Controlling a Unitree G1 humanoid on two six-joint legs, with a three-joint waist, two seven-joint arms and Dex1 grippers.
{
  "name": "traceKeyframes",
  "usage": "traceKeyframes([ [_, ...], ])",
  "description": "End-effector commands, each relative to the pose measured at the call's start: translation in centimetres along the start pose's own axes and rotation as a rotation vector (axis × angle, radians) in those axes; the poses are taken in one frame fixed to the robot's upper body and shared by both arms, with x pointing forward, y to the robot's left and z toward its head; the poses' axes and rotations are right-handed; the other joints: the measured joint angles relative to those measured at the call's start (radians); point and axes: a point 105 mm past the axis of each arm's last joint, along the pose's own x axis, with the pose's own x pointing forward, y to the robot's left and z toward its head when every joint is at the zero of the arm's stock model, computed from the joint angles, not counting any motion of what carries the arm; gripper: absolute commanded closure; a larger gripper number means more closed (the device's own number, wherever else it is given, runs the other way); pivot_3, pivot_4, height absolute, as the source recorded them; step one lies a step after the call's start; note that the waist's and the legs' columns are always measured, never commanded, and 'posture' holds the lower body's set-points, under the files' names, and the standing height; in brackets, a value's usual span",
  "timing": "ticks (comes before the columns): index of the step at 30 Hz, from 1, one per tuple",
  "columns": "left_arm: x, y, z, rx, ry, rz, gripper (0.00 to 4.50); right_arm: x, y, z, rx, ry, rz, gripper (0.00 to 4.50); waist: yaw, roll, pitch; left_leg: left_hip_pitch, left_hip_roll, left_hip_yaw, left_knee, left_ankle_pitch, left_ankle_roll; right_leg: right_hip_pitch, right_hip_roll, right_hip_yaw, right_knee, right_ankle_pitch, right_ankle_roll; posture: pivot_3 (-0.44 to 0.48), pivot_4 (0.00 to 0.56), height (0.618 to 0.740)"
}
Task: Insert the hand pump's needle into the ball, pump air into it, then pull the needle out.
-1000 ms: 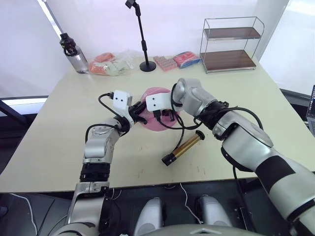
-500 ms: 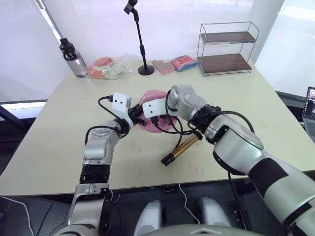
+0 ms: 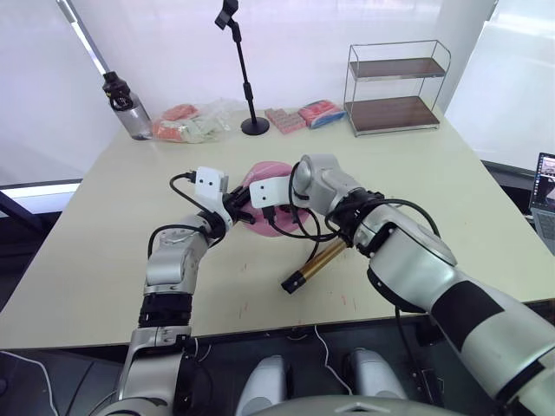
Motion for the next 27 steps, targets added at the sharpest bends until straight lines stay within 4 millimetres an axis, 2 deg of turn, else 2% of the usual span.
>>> traceKeyframes([
  [1, 0.0, -1.9, -4.9, -0.078, 0.172, -0.061, 4.50, 2.2, 3.5, -2.8, 0.066, 0.086, 0.140, 4.15, 0.000, 0.000, 0.000, 0.000, -0.001, -0.003, 0.000, 0.000, 0.000, 0.000, 0.000, 0.000, 0.000, 0.000, 0.000, 0.000, 0.150, 0.740],
  [5, 0.0, -1.9, -4.9, -0.081, 0.171, -0.058, 4.50, 2.2, 4.1, -2.0, 0.131, 0.042, 0.188, 4.15, 0.000, 0.001, 0.000, 0.000, -0.002, -0.007, -0.002, 0.000, 0.000, 0.000, 0.000, -0.002, 0.000, -0.001, 0.002, 0.000, 0.150, 0.740],
  [12, -0.3, -2.2, -5.3, -0.092, 0.175, -0.060, 4.50, 2.2, 3.5, -1.9, 0.178, 0.041, 0.146, 4.15, 0.001, 0.002, 0.000, 0.000, -0.004, -0.010, -0.005, 0.000, 0.000, 0.000, 0.000, -0.003, 0.000, -0.004, 0.000, 0.000, 0.150, 0.740],
  [27, -0.7, -2.4, -5.5, -0.111, 0.175, -0.058, 4.50, 2.5, 4.1, 1.1, 0.294, -0.072, 0.177, 4.15, -0.002, 0.003, 0.000, 0.007, -0.028, -0.042, -0.013, -0.001, -0.002, 0.001, -0.002, 0.002, 0.000, -0.007, 0.003, 0.000, 0.150, 0.740],
])
